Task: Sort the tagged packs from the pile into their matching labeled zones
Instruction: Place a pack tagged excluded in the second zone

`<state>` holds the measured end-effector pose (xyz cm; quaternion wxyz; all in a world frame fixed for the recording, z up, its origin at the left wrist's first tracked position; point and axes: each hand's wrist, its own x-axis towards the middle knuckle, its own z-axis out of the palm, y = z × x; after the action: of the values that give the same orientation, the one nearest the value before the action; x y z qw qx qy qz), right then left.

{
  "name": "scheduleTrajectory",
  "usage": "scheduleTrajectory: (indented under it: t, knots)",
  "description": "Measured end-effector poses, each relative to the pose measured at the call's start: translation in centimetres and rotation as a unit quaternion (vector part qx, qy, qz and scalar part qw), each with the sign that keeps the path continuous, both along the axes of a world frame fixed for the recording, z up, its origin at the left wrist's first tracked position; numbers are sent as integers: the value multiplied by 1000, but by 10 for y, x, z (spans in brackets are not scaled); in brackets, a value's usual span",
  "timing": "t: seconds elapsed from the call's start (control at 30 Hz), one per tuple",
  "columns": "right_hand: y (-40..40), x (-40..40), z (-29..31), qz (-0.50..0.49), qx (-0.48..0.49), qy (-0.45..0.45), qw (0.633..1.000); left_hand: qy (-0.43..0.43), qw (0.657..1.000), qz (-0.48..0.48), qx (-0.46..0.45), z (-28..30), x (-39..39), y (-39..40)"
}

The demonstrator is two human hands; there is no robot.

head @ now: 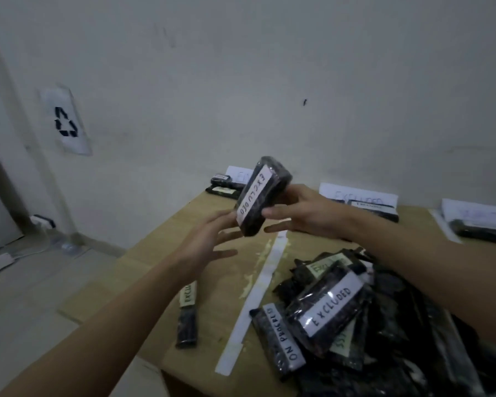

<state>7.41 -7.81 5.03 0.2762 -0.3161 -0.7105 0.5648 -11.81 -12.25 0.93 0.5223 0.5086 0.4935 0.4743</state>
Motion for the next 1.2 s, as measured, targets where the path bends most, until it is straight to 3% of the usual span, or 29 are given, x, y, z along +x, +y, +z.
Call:
scheduleTrajectory:
  t: [0.1,0.27,0.4,0.67,0.77,0.9,0.97,1.03,1.2]
  knots:
    - [-7,29,6,-27,-67,83,994,-99,994,-48,-7,11,30,5]
    - [-23,82,7,-148,-46,177,972,-164,984,-66,10,24,72,10]
    - [-38,125,5,-259,0,211,943,-137,988,-58,39,26,90,16]
    - [-68,171,1,-303,34,169,937,-83,988,-106,78,30,122,16]
    - [-75,179,3,-340,67,107,932,-69,986,-124,84,33,136,12]
    - [-80,184,9,-381,203,-173,885,-6,983,-136,123,43,156,11]
    - [-80,183,16,-372,282,-252,848,51,973,-128,183,52,167,14]
    - [-78,180,29,-363,337,-267,827,105,954,-134,249,64,180,16]
    - [-73,173,53,-354,338,-189,851,164,921,-165,312,89,211,25]
